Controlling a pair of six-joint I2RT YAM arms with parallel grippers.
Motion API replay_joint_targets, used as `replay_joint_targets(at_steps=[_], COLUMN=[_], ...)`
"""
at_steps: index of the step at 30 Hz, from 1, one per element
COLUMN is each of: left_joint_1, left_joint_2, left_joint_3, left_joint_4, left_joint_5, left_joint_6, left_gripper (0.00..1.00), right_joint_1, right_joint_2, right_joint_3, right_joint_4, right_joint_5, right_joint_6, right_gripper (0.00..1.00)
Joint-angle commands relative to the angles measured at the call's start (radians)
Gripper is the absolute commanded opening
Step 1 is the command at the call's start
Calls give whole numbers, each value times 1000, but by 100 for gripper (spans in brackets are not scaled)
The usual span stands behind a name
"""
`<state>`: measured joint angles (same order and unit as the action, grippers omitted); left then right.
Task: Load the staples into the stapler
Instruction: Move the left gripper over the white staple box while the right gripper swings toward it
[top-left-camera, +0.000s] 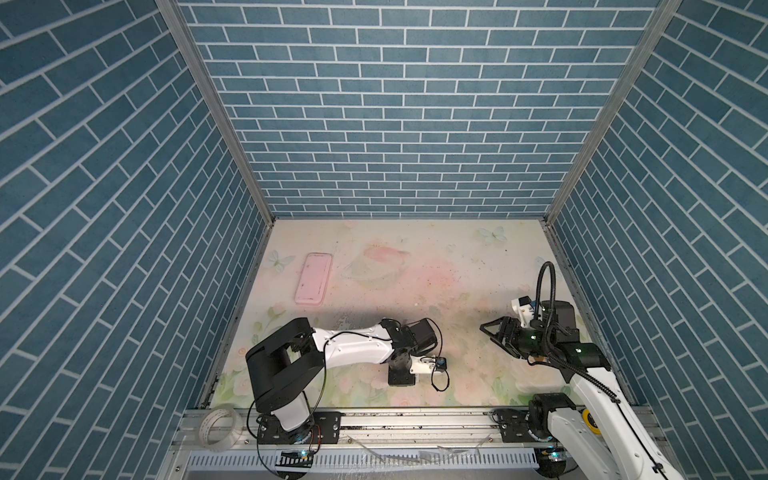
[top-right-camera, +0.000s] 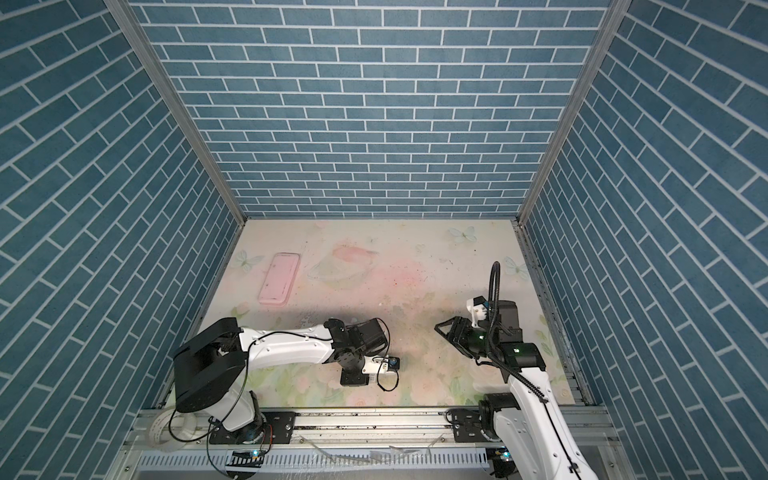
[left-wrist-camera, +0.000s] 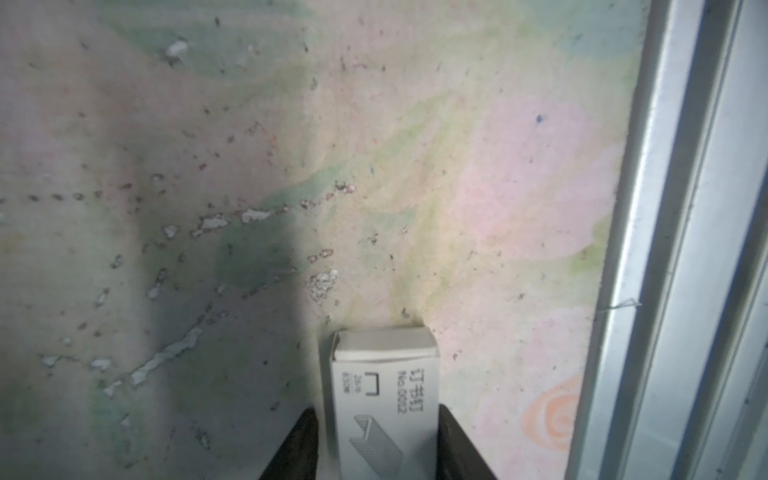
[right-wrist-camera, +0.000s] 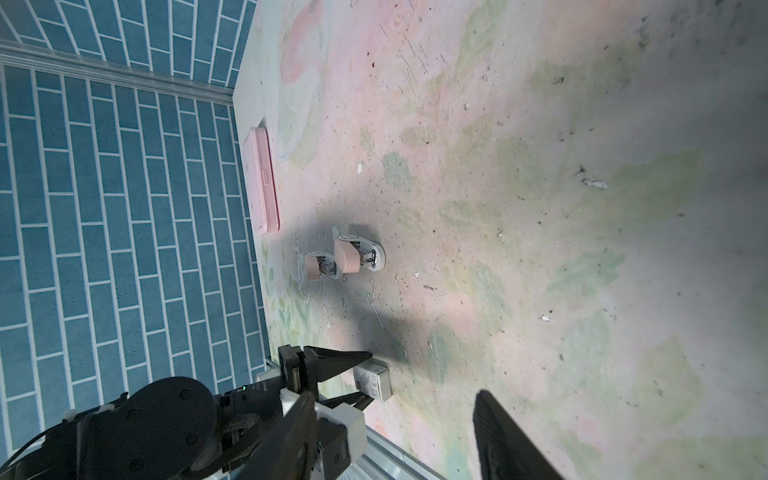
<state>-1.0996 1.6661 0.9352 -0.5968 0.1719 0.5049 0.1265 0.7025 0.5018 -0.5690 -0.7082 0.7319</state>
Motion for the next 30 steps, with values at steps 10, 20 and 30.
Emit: replay_joint_targets(at_steps=[10,20,30], left_joint_1=[-20,-26,-26], left_joint_2=[65,173,100], left_joint_3=[60,210,126], left_joint_4=[22,38,111], left_joint_5=[-41,-16,36], left_joint_6=[-19,-49,-70], left_gripper=[35,35,54], right_joint_1=[3,-6,-26], right_joint_2=[-37,12,107], right_joint_3=[13,20,-23], right_joint_4=[-54,-99,-19], right_joint_5=[31,76,-23], right_joint_6=[-28,-53,-109], right_gripper=[59,59,59])
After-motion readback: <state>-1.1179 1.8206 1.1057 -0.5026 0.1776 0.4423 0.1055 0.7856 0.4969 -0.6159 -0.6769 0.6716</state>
